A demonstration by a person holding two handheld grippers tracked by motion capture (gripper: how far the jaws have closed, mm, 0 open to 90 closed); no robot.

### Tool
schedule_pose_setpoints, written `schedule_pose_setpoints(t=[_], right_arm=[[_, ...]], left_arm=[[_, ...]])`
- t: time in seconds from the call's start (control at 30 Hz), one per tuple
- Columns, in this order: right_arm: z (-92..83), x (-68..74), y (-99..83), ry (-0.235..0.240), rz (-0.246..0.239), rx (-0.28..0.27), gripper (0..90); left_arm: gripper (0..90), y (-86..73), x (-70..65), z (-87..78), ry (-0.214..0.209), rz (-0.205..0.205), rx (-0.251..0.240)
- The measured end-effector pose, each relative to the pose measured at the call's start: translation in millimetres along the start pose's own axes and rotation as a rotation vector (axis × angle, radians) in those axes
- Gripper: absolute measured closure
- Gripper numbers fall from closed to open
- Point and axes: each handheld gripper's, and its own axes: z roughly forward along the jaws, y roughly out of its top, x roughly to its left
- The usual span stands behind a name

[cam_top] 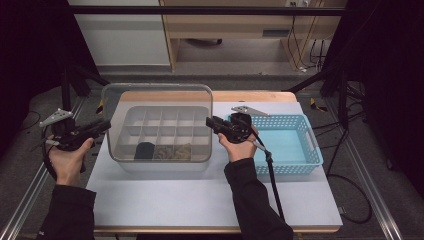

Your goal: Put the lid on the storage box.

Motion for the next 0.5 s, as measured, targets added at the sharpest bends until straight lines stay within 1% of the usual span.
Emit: schedule_pose_setpoints(t=[0.33, 0.5], right_arm=[[7.5, 2.6, -3.6, -0.046, -0.05, -0.024, 65.7], [11.7, 3.1, -5.9, -0.071, -0.061, -0.031, 63.2]], left_arm=[[65.1, -0.5, 0.4, 7.0, 0.023, -0.004, -0.002], [64.0, -0.3, -1.1, 9.3, 0.033, 0.001, -0.003]])
